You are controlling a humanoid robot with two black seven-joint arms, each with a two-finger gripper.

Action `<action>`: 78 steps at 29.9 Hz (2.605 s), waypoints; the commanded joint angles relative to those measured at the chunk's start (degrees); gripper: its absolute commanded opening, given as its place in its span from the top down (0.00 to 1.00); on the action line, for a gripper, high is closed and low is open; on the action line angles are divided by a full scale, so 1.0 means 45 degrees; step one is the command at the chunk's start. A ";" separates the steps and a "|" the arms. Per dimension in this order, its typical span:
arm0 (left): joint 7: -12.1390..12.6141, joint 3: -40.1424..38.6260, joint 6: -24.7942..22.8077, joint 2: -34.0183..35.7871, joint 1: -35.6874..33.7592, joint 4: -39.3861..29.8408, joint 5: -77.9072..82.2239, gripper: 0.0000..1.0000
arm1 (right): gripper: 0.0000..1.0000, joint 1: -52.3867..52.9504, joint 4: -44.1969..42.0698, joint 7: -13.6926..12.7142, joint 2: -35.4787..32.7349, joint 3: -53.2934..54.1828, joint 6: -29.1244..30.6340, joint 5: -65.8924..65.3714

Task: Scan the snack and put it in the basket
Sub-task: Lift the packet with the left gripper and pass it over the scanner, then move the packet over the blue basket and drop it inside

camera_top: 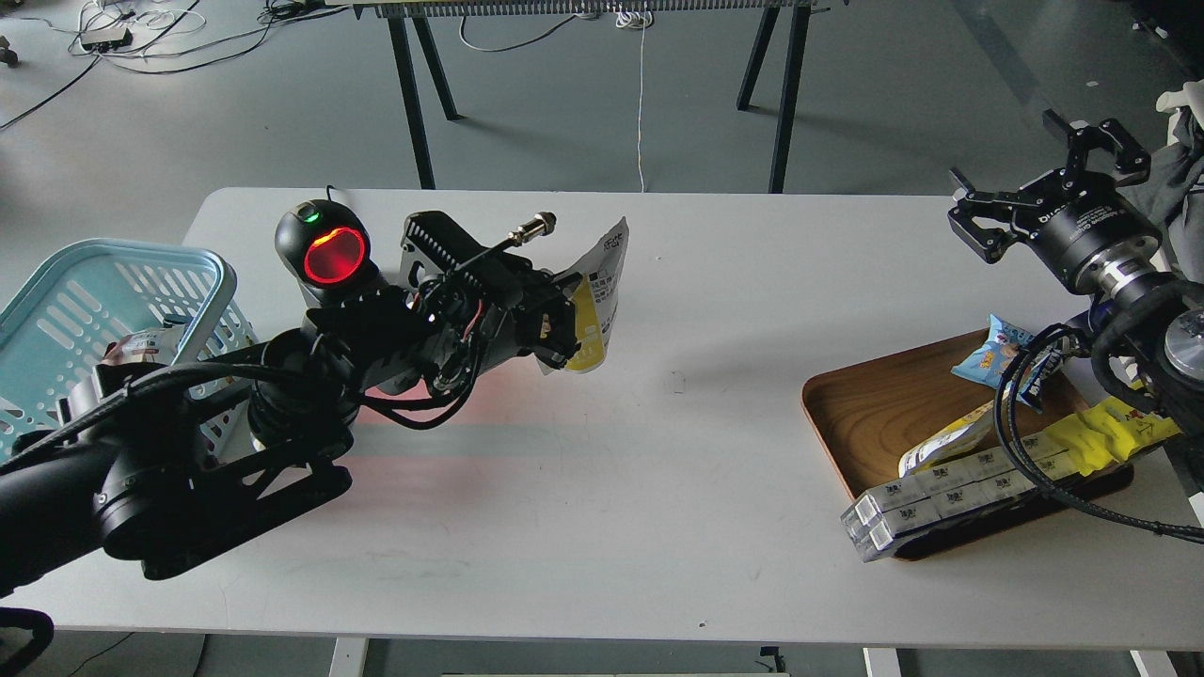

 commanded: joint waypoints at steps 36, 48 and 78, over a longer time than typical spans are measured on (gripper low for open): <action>-0.3239 0.0206 0.0000 0.4579 -0.1108 -0.0316 0.0000 1.00 | 0.02 0.0052 0.0018 0.0000 0.0079 -0.0018 -0.0078 -0.0005; -0.3921 0.0109 0.0000 0.4890 -0.1870 -0.0316 0.0000 1.00 | 0.02 0.0052 0.0018 0.0000 0.0079 -0.0018 -0.0078 -0.0025; -0.6442 0.2000 0.1669 1.3562 -0.4528 -0.0081 -0.1196 1.00 | 0.02 0.0170 0.0038 0.0000 0.0312 -0.0038 -0.0136 -0.0375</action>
